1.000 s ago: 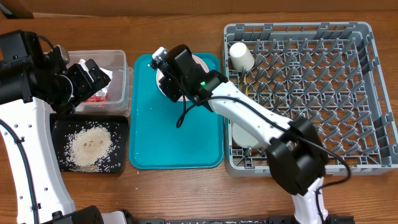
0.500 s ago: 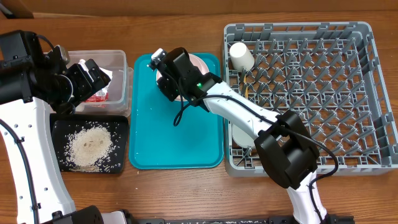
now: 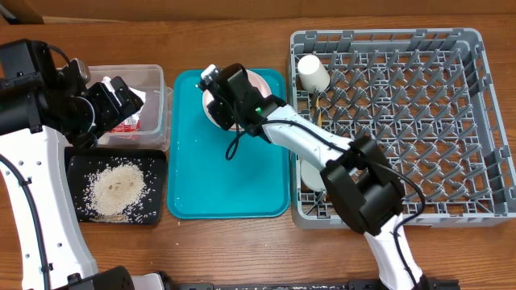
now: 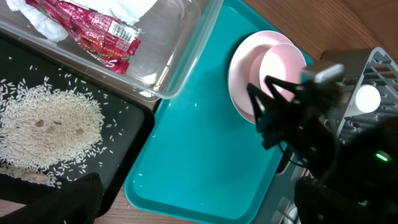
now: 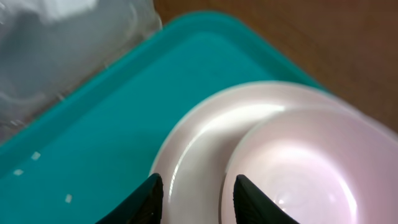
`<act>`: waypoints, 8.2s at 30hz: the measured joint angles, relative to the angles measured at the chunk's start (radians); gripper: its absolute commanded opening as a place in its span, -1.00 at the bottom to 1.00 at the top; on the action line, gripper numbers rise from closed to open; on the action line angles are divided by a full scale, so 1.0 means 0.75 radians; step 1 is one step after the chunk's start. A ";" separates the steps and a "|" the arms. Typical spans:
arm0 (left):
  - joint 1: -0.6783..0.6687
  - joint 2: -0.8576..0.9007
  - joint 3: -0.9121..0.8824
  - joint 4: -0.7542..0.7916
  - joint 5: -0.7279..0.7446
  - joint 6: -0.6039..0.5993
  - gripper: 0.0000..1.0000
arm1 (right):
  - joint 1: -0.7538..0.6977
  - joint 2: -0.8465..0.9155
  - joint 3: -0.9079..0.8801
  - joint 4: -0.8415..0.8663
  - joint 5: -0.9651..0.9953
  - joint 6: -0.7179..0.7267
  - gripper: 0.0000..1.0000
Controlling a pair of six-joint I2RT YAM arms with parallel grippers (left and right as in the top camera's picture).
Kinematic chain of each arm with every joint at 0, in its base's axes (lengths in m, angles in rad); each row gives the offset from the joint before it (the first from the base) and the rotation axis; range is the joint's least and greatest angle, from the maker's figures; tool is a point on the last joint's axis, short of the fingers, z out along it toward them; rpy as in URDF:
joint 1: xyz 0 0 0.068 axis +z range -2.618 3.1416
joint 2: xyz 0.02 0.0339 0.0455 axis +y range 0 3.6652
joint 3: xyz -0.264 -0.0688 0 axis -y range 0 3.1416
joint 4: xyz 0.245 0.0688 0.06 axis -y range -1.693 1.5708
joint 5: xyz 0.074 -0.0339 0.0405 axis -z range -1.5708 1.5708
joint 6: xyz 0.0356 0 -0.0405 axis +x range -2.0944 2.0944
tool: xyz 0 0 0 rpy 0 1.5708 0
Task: Sort waste into correct bins and load items into the dishwasher
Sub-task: 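Move the right gripper over the pink plate and lower to its rim, then pinch the pink plate rim and lift it off the white plate, then carry the pink plate into the rack and release it, then move the right gripper back over the white plate on the teal tray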
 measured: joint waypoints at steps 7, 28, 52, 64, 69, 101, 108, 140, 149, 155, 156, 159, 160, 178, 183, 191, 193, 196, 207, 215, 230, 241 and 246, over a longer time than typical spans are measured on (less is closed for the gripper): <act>0.000 0.000 0.000 0.000 0.000 0.000 1.00 | -0.009 0.047 -0.004 -0.013 0.036 -0.002 -0.36; 0.000 0.000 0.000 0.000 0.000 0.000 1.00 | -0.009 0.014 -0.004 -0.089 0.066 0.000 -0.51; 0.000 0.000 0.000 0.001 -0.001 0.000 1.00 | -0.009 -0.031 -0.004 -0.209 0.065 -0.002 -0.81; 0.000 0.000 0.000 -0.001 0.000 0.000 1.00 | -0.009 -0.031 -0.004 -0.253 0.096 0.000 -0.64; 0.000 0.000 0.000 0.000 0.000 0.000 1.00 | -0.009 -0.031 -0.004 -0.288 0.100 -0.001 -0.66; 0.000 0.000 0.000 0.000 0.000 0.000 1.00 | -0.136 -0.839 0.079 -0.439 -0.151 0.356 -0.92; 0.000 0.000 0.000 0.000 0.000 0.000 1.00 | -0.604 -0.959 0.089 -0.670 -0.697 0.590 -0.92; 0.000 0.001 0.000 0.000 0.000 0.000 1.00 | -0.811 -0.894 -0.957 0.619 -1.246 1.554 -0.92; 0.000 0.000 0.000 0.000 0.000 0.000 1.00 | -0.742 -0.894 -1.000 0.658 -1.137 1.622 -0.92; 0.000 0.000 0.000 0.000 0.000 0.000 1.00 | -0.743 -0.894 -1.000 0.620 -1.101 1.621 -0.92; 0.000 0.000 0.000 0.000 -0.001 0.000 1.00 | -0.743 -0.894 -1.000 0.601 -1.095 1.618 -0.92; 0.000 0.000 0.000 0.000 0.000 0.000 1.00 | -0.743 -0.894 -1.000 0.576 -1.074 1.615 -0.92; 0.000 0.000 0.000 0.000 0.000 0.000 1.00 | -0.744 -0.894 -1.000 0.576 -1.070 1.615 -0.92; 0.000 0.000 0.000 0.000 0.000 0.000 1.00 | -0.838 -0.899 -0.998 0.399 -1.021 1.541 -0.91; 0.000 0.000 0.000 0.000 0.000 0.000 1.00 | -0.879 -0.899 -0.998 0.374 -1.066 1.507 -0.72; 0.000 0.000 0.000 0.000 0.000 0.000 1.00 | -1.027 -0.899 -1.000 0.330 -1.090 1.342 -0.43; 0.000 0.000 0.000 0.000 0.000 0.000 1.00 | -1.053 -0.899 -1.000 0.293 -1.094 1.300 -0.41; 0.000 0.000 0.000 0.000 0.000 0.000 1.00 | -1.089 -0.899 -1.000 0.229 -1.101 1.235 -0.35; 0.000 0.000 0.000 0.000 0.000 0.000 1.00 | -1.262 -0.899 -1.000 0.114 -1.128 1.096 -0.24; 0.000 0.001 0.000 0.000 0.000 0.000 1.00 | -1.252 -0.927 -0.978 0.067 -1.187 0.980 -0.25; 0.000 0.000 0.000 0.000 -0.001 0.000 1.00 | -0.545 -1.140 -0.940 -0.089 -0.691 0.685 -0.37; 0.000 0.000 0.000 -0.001 0.000 0.000 1.00 | 0.113 -0.994 -0.938 0.207 -0.034 0.499 -0.29; 0.000 0.000 0.000 0.001 -0.001 0.000 1.00 | 0.232 -0.802 -0.936 0.451 0.081 0.388 -0.83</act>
